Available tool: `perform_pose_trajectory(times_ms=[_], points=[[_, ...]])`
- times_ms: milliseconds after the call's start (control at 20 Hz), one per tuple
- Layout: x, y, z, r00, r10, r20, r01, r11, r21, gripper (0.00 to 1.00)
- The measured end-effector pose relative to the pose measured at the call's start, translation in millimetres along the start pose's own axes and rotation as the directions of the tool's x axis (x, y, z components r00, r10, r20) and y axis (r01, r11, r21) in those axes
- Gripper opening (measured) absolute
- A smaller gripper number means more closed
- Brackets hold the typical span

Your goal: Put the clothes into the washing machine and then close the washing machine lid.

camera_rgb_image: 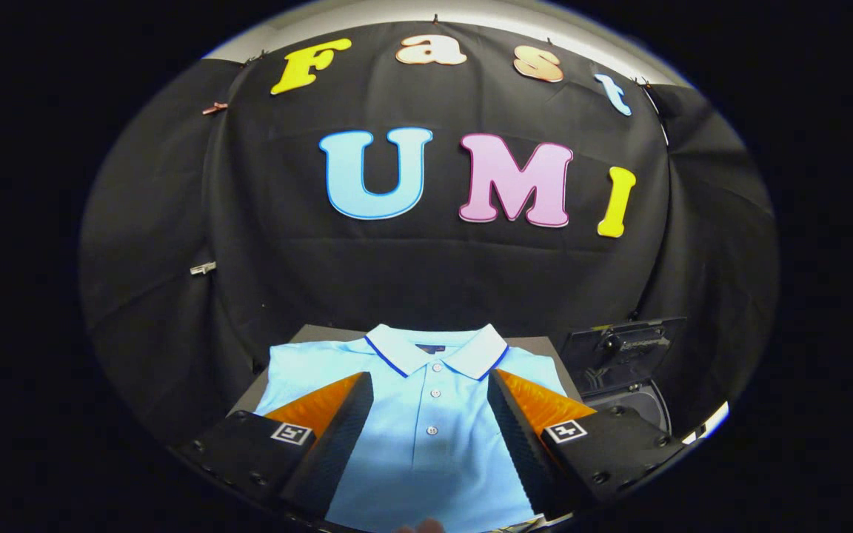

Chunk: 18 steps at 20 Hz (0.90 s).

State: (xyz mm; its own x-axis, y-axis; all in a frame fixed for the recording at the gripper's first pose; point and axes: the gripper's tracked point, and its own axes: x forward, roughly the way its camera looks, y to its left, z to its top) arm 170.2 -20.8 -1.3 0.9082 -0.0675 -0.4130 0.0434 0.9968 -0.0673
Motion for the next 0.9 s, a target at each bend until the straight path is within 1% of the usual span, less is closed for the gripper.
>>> perform_pose_trajectory(times_ms=[150, 250, 300, 400, 500, 600, 750, 900], points=[[22, 1, -9, 0.996, 0.019, -0.091, -0.019, 1.0, -0.007, 0.99], [32, -1, -20, 0.987, 0.011, -0.159, -0.013, 1.0, -0.007, 0.99], [38, -5, -25, 0.982, -0.004, -0.186, 0.003, 1.0, -0.009, 0.99], [45, -8, -35, 0.969, -0.009, -0.245, 0.009, 1.0, 0.001, 0.99], [49, -5, -46, 0.95, 0.011, -0.312, -0.003, 1.0, 0.027, 0.99], [52, -1, -52, 0.937, 0.023, -0.347, -0.013, 0.999, 0.029, 0.99], [57, 0, -62, 0.92, 0.019, -0.391, -0.02, 1.0, 0.001, 0.98], [60, -1, -65, 0.903, 0.004, -0.431, 0.004, 1.0, 0.018, 0.98]])
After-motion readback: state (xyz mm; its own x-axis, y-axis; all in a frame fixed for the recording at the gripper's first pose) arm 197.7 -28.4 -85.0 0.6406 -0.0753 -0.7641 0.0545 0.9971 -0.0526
